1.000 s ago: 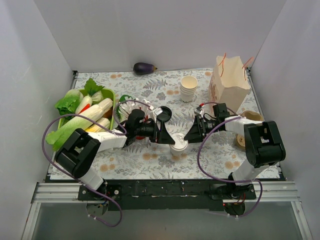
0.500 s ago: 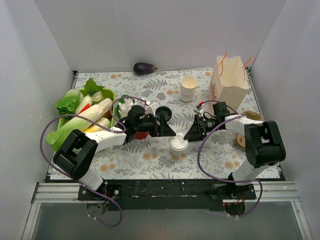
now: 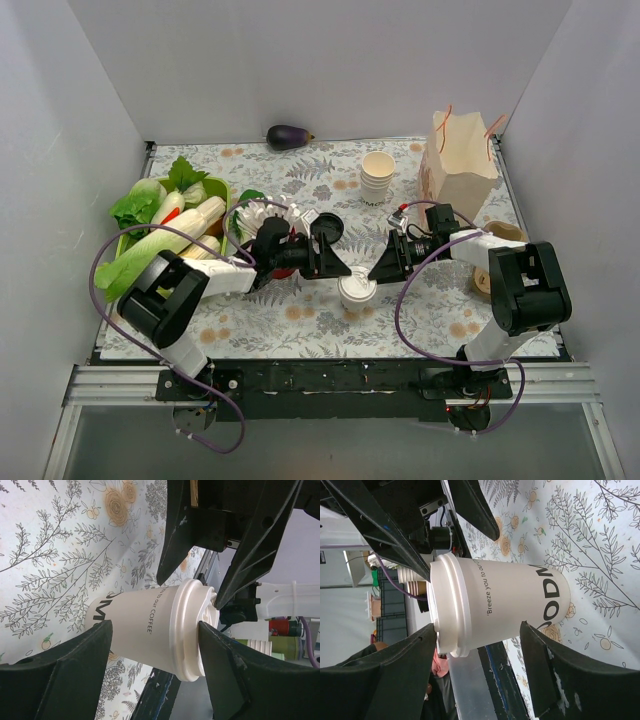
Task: Pack the takeout coffee
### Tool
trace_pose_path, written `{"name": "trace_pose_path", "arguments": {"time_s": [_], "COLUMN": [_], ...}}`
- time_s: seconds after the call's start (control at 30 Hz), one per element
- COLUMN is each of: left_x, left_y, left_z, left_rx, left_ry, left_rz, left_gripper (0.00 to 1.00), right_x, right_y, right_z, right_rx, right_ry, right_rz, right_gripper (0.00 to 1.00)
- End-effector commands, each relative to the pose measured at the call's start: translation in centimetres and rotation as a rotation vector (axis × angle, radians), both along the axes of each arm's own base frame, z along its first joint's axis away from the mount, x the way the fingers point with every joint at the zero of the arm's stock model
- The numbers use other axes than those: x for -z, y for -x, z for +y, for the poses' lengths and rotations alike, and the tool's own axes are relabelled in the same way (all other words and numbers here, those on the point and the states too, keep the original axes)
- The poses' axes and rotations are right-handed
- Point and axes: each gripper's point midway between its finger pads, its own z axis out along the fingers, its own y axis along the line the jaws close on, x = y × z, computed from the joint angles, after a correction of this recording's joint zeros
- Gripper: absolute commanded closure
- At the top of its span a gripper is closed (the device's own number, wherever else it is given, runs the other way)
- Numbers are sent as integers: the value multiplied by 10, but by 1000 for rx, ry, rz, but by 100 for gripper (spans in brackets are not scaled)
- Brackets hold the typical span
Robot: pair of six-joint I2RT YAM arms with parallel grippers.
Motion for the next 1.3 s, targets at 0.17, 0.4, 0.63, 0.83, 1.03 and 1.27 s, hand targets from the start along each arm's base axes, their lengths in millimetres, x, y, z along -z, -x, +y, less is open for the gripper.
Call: {"name": "trace_pose_path", "arguments": {"time_s": [0.17,0.4,0.63,0.83,1.03,1.27], "left_x": [45,59,72,71,16,-30], "left_y": [11,12,15,13,11,14], "left_z": [13,14,11,8,-7,-10], "left_rx": [4,28,43,73,117,127], "left_ry": [-46,-53,-66,-65,47,98], "left_rz": [-19,-68,-89,-139,-165,-141], "left_gripper": [34,35,35,34,22,9], "right_x": [22,41,49,44,24,1], "right_y": [7,13,17,12,6,7], "right_z": [-5,-12,-19,-20,-18,-13], "right_rx": [1,6,5,16,19,3], "right_ry": [63,139,204,197,120,20], "right_rz": [-3,-7,-34,-55,-80,-107], "right_gripper": [30,34,35,35,32,27]}}
